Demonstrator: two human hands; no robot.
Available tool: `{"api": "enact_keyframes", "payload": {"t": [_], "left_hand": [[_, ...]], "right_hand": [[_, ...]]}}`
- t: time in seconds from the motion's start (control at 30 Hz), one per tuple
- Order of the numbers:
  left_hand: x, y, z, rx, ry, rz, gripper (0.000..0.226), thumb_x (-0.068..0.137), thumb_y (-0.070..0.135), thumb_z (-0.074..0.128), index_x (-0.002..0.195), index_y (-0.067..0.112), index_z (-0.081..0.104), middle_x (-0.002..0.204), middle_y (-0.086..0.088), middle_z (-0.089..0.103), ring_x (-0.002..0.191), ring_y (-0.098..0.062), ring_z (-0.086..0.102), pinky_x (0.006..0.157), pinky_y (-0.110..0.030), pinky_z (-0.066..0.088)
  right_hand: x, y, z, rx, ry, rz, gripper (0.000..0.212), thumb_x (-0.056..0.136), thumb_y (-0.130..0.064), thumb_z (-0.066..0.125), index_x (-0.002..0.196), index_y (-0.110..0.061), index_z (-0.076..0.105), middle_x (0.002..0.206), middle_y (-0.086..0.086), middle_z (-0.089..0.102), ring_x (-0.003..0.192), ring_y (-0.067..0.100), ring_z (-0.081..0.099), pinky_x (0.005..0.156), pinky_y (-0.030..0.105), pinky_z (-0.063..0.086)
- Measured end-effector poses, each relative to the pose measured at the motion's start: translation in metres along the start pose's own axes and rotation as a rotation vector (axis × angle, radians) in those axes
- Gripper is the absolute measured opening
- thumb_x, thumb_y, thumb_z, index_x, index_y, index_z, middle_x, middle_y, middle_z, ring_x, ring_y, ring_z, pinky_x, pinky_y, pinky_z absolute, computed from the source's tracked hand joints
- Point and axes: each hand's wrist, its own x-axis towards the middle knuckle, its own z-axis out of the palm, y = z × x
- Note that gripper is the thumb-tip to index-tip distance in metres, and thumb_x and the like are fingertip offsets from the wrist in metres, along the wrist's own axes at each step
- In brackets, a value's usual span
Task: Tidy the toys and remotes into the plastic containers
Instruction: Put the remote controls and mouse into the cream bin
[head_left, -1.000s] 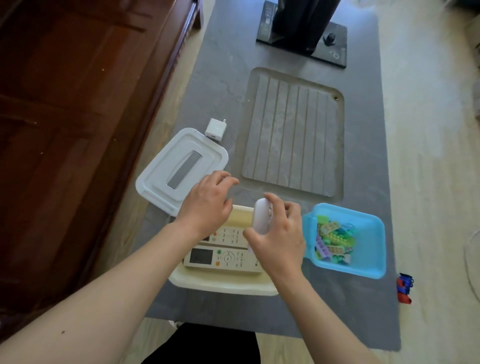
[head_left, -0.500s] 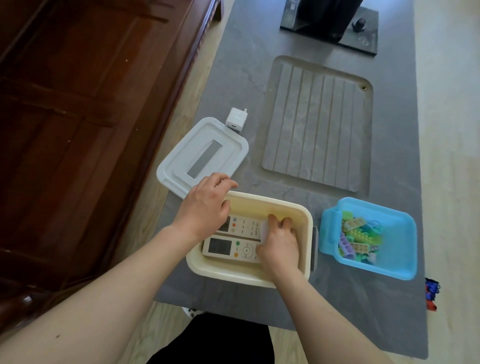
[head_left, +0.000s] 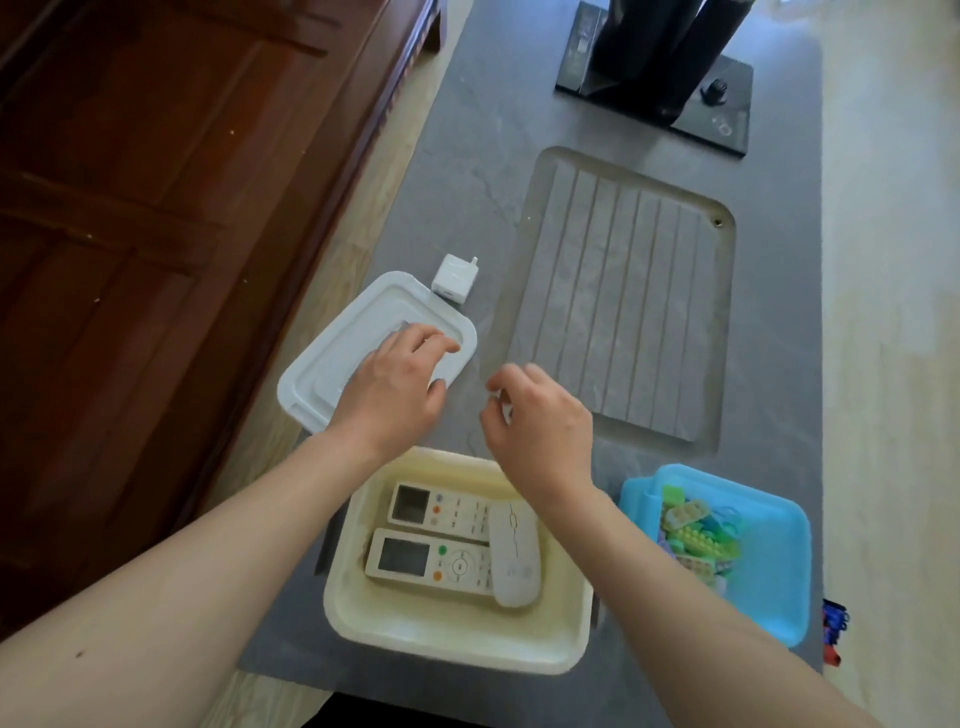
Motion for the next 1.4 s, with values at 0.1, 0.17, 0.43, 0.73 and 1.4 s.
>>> {"api": "enact_keyframes", "payload": {"t": [0.1, 0.17, 0.43, 0.73, 1.4], "left_hand": [[0.022, -0.01, 0.0, 0.006, -0.011, -0.046, 0.04, 0.088, 0.014, 0.055, 0.128, 0.018, 0.054, 0.13, 0.0, 0.051, 0.116, -0.022, 0.048, 0.092, -0.038, 0.045], [0.035, -0.017, 0.001, 0.02, -0.023, -0.08, 0.041, 0.088, 0.014, 0.055, 0.129, 0.018, 0.053, 0.131, 0.0, 0.05, 0.116, -0.023, 0.048, 0.09, -0.038, 0.044], [0.092, -0.053, 0.016, 0.066, -0.088, -0.162, 0.049, 0.089, 0.018, 0.052, 0.137, 0.018, 0.043, 0.137, -0.002, 0.044, 0.125, -0.023, 0.041, 0.103, -0.039, 0.038], [0.101, -0.075, 0.033, 0.022, -0.094, -0.222, 0.048, 0.089, 0.021, 0.054, 0.137, 0.017, 0.044, 0.136, -0.003, 0.045, 0.123, -0.024, 0.043, 0.1, -0.039, 0.039], [0.003, -0.039, 0.004, -0.03, 0.003, -0.188, 0.046, 0.087, 0.016, 0.056, 0.133, 0.017, 0.048, 0.133, -0.004, 0.048, 0.12, -0.024, 0.047, 0.098, -0.038, 0.039]], "right_hand": [[0.05, 0.008, 0.006, -0.021, -0.036, 0.029, 0.021, 0.086, -0.018, 0.051, 0.105, -0.019, 0.062, 0.095, -0.001, 0.06, 0.084, 0.02, 0.059, 0.062, 0.027, 0.038], [0.08, 0.012, 0.011, -0.037, -0.1, 0.044, 0.028, 0.084, -0.016, 0.052, 0.111, -0.018, 0.059, 0.103, 0.002, 0.057, 0.094, 0.023, 0.056, 0.065, 0.029, 0.035], [0.181, 0.019, 0.061, -0.047, -0.248, 0.002, 0.053, 0.085, -0.01, 0.053, 0.136, -0.021, 0.043, 0.125, 0.007, 0.046, 0.109, 0.029, 0.048, 0.076, 0.031, 0.04], [0.208, 0.03, 0.106, -0.084, -0.248, -0.001, 0.041, 0.081, -0.01, 0.06, 0.12, -0.008, 0.047, 0.123, 0.01, 0.047, 0.112, 0.029, 0.041, 0.073, 0.028, 0.033], [0.048, 0.006, 0.024, 0.235, 0.011, 0.053, 0.049, 0.07, -0.017, 0.068, 0.116, -0.013, 0.052, 0.116, 0.0, 0.048, 0.094, 0.019, 0.052, 0.073, 0.024, 0.036]]}}
